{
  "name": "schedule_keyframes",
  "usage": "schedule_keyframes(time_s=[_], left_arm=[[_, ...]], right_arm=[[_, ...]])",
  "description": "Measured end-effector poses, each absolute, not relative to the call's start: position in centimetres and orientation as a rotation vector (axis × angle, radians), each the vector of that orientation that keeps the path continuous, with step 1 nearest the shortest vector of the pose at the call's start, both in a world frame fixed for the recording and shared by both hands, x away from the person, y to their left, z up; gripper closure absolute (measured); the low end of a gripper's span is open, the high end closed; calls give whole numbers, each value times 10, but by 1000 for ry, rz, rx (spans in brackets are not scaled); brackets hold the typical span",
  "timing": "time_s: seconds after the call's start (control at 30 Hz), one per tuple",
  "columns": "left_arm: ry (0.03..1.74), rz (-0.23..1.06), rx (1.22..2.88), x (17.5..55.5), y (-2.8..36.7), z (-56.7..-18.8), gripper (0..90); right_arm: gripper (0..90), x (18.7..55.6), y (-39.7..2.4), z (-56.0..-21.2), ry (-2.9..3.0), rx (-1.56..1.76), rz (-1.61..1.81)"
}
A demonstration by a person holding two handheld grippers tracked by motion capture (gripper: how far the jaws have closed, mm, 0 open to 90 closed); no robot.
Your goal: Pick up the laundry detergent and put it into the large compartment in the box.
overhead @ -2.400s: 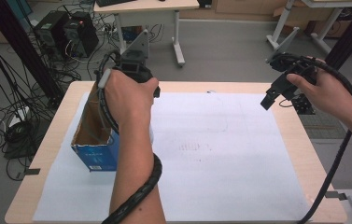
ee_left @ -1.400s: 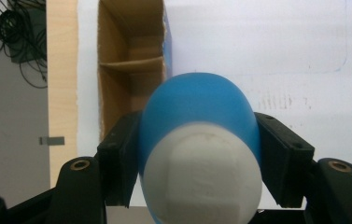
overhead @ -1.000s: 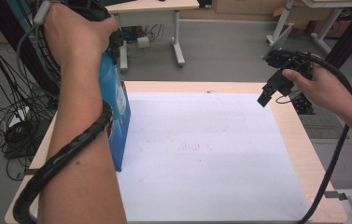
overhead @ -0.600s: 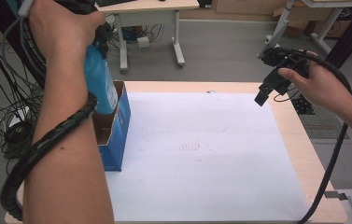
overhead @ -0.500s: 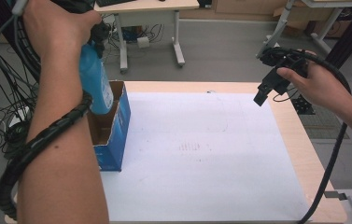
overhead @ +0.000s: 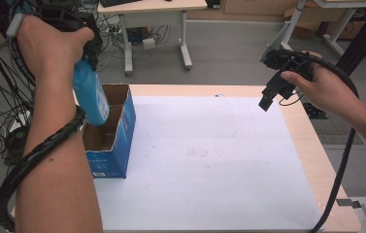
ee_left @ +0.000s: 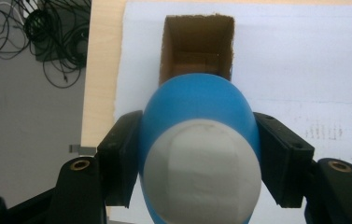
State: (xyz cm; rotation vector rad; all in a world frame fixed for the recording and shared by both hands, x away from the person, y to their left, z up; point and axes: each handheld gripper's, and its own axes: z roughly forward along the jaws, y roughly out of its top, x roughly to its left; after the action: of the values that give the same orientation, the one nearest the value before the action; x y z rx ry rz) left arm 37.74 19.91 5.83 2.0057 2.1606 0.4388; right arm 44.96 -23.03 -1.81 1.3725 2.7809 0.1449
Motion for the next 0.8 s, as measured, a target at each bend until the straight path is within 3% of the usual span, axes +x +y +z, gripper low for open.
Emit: schedule_keyframes(time_s=[0.8], left_arm=[[2175,381,2076,395,203,1,381]], right_arm=[[41,455,-232,-36,2810,1378,139]])
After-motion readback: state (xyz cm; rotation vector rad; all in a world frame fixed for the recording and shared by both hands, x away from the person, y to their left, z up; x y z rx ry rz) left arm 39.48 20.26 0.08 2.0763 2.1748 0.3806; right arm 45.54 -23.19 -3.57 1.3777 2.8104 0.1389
